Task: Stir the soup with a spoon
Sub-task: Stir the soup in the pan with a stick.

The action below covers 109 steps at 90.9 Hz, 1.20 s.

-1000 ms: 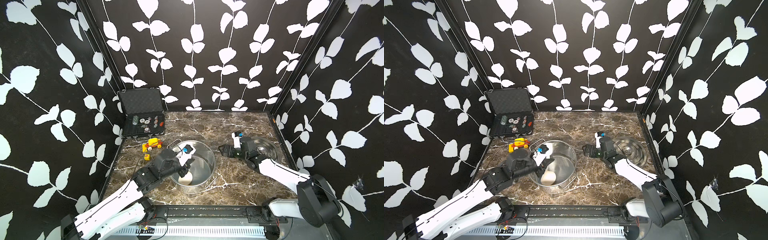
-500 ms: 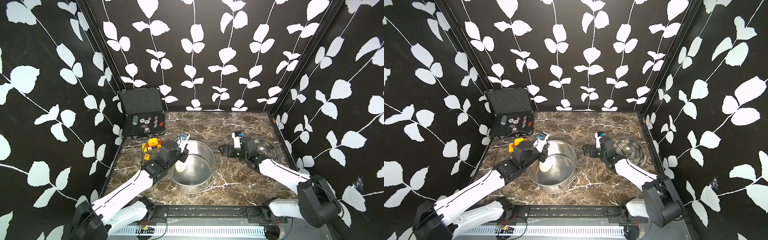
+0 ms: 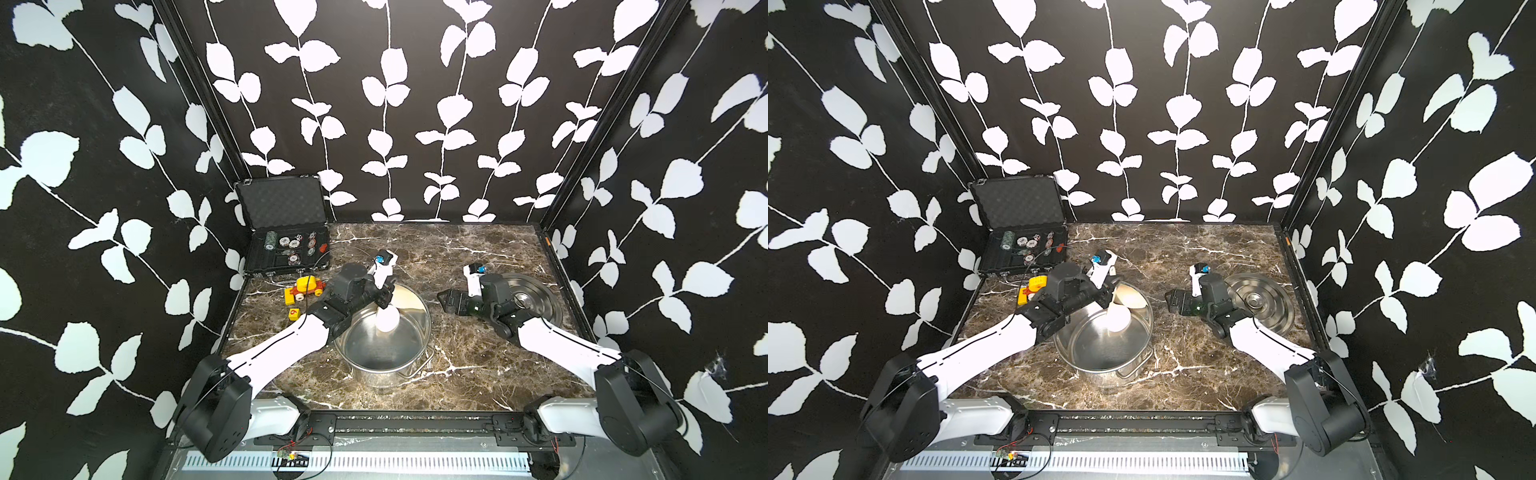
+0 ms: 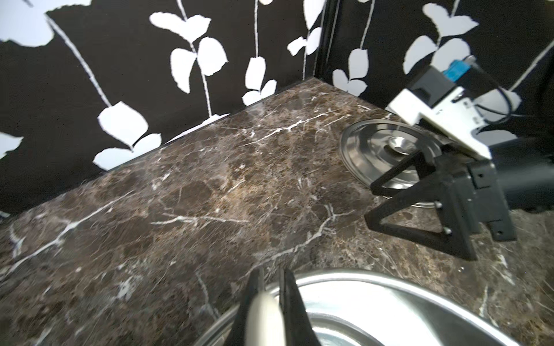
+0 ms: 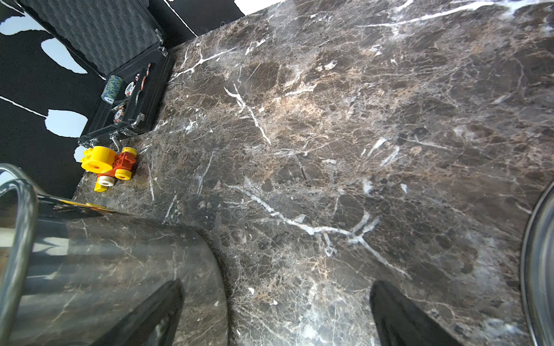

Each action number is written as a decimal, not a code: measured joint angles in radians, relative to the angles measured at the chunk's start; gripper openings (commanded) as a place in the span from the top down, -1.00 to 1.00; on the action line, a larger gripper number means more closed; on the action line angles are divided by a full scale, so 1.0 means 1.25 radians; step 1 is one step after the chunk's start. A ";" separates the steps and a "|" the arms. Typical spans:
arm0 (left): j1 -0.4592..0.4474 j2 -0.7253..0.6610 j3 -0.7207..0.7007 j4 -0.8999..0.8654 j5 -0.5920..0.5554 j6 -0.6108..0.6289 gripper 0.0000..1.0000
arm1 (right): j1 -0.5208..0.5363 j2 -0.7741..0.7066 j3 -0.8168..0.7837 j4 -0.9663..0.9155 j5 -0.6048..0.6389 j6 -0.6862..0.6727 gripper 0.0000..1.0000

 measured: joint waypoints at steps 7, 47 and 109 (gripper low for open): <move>0.001 0.022 0.010 0.019 0.072 -0.006 1.00 | 0.000 0.000 0.000 0.000 0.000 0.000 -0.98; -0.001 0.048 0.038 0.019 0.397 -0.030 1.00 | 0.000 0.000 0.000 -0.005 0.000 0.001 -0.98; -0.022 -0.341 -0.059 -0.367 0.156 -0.021 1.00 | 0.000 0.006 0.000 0.001 -0.004 0.007 -0.98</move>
